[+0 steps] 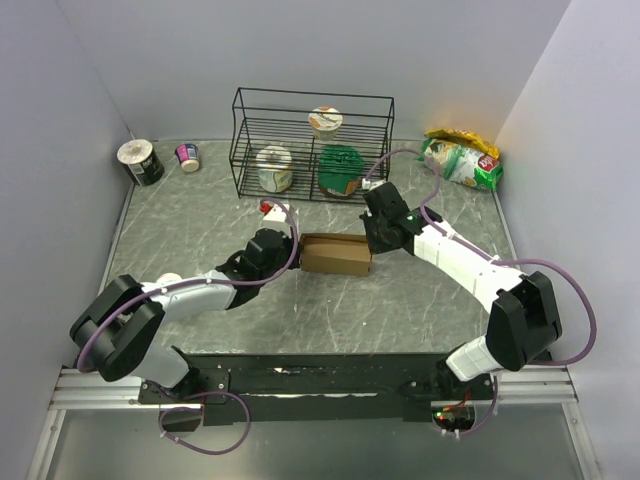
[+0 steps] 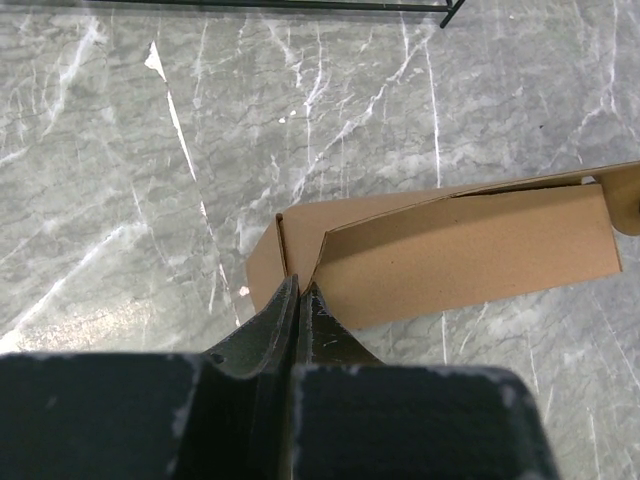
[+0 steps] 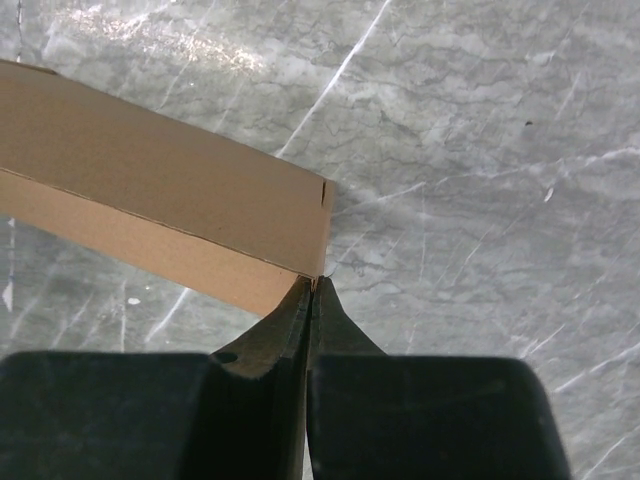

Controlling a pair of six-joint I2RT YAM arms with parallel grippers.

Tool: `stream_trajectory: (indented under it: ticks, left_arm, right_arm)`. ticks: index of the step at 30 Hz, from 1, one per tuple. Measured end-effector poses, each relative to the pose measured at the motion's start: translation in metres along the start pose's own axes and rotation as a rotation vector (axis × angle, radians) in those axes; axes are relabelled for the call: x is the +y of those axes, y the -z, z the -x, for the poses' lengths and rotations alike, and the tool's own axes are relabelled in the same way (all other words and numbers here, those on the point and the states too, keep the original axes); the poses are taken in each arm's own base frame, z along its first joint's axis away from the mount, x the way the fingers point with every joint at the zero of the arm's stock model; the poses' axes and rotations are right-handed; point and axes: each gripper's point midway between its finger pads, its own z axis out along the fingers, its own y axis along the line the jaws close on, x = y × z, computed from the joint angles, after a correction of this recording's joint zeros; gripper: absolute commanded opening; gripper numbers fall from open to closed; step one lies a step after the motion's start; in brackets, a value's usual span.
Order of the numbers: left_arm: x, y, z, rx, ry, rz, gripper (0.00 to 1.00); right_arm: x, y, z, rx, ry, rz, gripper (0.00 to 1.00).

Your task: Fold the paper box

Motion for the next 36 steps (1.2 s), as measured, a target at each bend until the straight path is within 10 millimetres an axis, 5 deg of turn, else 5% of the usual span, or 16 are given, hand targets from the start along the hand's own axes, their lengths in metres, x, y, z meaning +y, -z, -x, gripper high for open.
stream_trajectory:
  ticks: [36]
  left_arm:
    - [-0.010, -0.012, -0.001, 0.017, -0.070, 0.052, 0.01]
  right_arm:
    - [-0.017, -0.011, 0.015, 0.061, -0.259, 0.126, 0.00]
